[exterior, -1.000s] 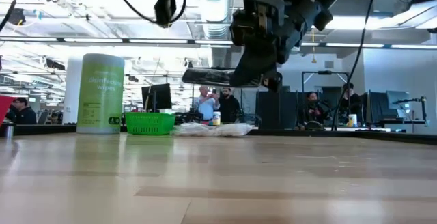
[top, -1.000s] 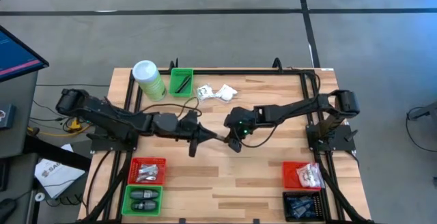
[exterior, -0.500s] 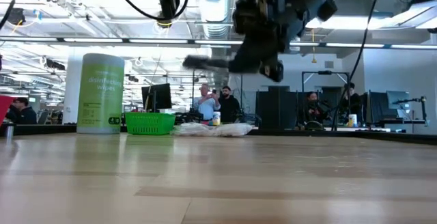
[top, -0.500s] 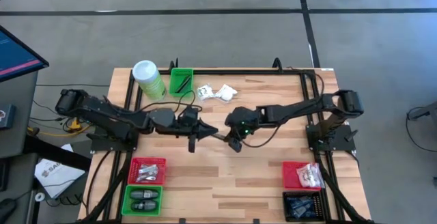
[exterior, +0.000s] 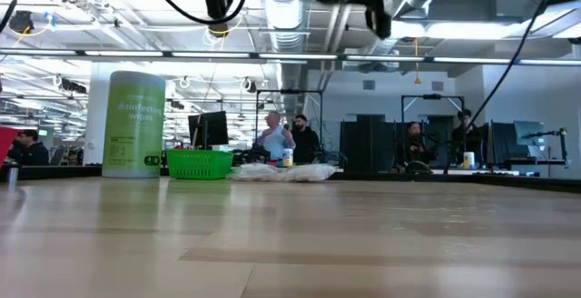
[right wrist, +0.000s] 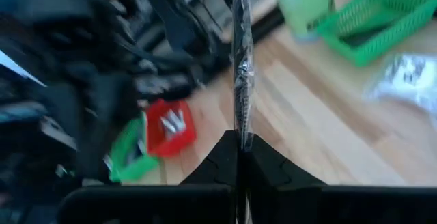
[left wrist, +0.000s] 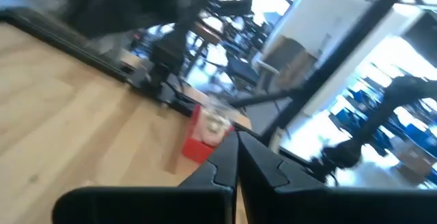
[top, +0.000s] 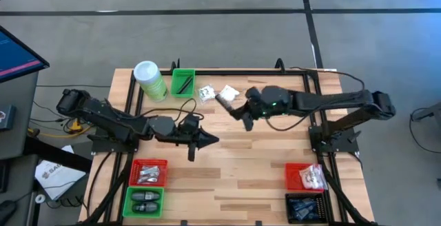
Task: Pick & Place Travel size toiletries
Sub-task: Put the black comb into the top green bin
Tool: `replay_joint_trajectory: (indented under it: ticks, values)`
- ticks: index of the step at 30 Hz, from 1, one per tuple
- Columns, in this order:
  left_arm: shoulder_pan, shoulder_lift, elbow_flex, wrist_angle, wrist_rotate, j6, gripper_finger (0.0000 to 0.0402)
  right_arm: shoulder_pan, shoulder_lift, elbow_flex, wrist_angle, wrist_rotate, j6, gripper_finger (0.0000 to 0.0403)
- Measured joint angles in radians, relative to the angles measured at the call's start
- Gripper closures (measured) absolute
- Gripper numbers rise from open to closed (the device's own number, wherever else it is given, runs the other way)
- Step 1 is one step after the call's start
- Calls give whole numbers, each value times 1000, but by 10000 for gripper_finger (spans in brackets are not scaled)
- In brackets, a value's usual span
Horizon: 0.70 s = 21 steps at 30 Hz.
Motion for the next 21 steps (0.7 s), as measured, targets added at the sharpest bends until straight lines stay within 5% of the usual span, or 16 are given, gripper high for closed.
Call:
replay_joint_trajectory:
  ticks: [11,21]
  values:
    - [89,0,0,171,-54,0,385,65,-114,1,114,106,2,403]
    - [186,0,1,282,23,-76,259,139,-108,1,179,200,8,403]
